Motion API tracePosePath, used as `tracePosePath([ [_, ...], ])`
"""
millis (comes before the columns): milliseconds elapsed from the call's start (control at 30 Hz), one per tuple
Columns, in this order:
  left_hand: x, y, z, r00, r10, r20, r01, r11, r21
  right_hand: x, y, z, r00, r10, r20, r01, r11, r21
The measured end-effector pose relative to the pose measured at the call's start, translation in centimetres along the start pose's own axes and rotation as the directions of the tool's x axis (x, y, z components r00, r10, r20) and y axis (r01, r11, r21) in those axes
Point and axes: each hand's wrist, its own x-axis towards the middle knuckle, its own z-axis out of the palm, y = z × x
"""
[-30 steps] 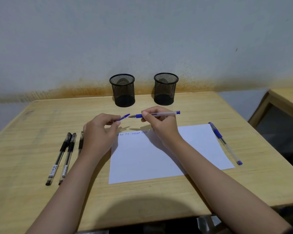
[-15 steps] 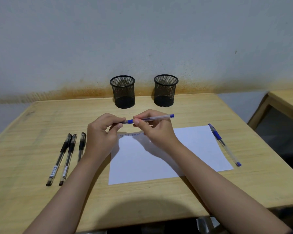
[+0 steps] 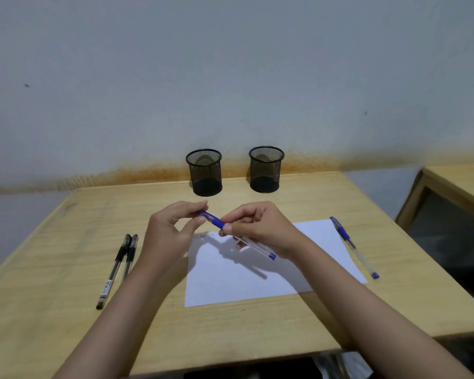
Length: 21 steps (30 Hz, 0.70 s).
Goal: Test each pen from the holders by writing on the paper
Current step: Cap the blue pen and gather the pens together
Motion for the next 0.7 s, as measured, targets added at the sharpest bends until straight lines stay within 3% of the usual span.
tracePosePath([
  [100,-0.7,0.0,0.2,0.995,-0.089,-0.049,0.094,0.989,0.111,-1.1,0.2,-0.4,0.989,0.051,-0.139,-0.058,0.997,-0.053],
  [200,-1.7,-0.8,-0.9,0.971,-0.164,-0.176,0.203,0.95,0.237,-2.3,0.7,-2.9,0.931,0.005,-0.364,-0.076,0.981,-0.179],
  [267,-2.1,-2.0,-2.4,0.936,-0.21,-0.284,0.318,0.85,0.419,-3.3,1.0,-5.4,0.864,-0.057,-0.5,-0.116,0.944,-0.309],
  [367,-2.6,-3.6,-4.6,0.833,-0.453,-0.318,0.55,0.614,0.566,-4.9,1.6,-9.7,0.752,-0.116,-0.649,-0.249,0.862,-0.442],
  [467,-3.2,-4.3,-5.5,0.75,-0.591,-0.298,0.631,0.502,0.592,-6.5,2.5,-12.7,0.673,-0.114,-0.731,-0.377,0.798,-0.471],
  [700,-3.3,-4.7,-5.4,0.761,-0.577,-0.295,0.605,0.469,0.643,-7.3,4.9,-13.7,0.656,0.012,-0.755,-0.484,0.774,-0.409],
])
